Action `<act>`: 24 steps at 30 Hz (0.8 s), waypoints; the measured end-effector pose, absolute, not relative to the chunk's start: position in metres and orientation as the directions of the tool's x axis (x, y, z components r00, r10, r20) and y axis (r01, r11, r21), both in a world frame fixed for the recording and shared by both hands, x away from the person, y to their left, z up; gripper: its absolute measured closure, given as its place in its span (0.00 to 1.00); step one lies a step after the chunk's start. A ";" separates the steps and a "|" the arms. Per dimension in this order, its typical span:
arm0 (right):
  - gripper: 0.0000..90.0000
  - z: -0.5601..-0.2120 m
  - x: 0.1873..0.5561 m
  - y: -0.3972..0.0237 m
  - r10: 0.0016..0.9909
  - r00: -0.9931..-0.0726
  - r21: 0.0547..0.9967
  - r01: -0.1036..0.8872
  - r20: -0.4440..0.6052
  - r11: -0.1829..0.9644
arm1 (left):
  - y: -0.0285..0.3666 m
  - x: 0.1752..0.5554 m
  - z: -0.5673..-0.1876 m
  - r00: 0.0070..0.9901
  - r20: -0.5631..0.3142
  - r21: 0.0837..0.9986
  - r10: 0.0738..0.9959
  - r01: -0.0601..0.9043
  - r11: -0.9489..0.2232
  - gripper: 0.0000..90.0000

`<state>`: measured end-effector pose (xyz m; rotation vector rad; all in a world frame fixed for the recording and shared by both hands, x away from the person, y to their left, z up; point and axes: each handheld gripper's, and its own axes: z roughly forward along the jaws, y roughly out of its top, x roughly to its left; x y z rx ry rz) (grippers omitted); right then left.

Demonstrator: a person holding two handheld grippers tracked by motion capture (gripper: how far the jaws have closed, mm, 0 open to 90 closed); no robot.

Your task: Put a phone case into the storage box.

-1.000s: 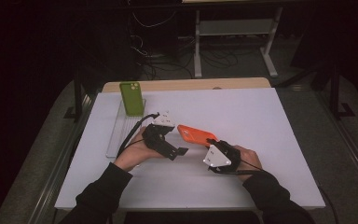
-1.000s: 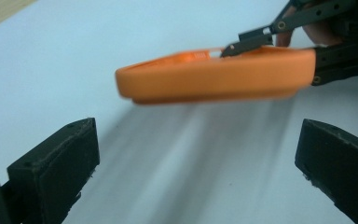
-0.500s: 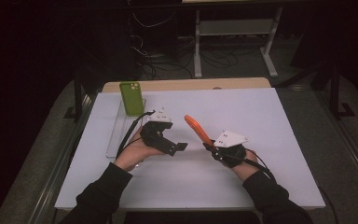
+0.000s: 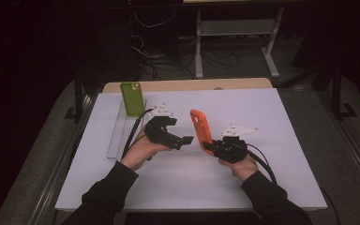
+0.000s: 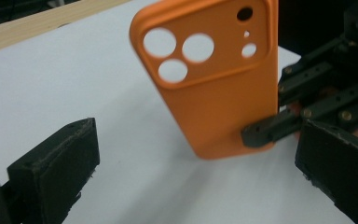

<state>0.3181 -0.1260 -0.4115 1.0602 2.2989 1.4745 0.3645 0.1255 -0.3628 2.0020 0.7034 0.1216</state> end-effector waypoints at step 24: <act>0.87 -0.408 0.311 -0.110 0.629 -0.753 0.872 0.426 0.193 0.242 | 0.101 0.373 -0.371 0.844 -0.226 0.862 0.487 0.407 -0.304 0.00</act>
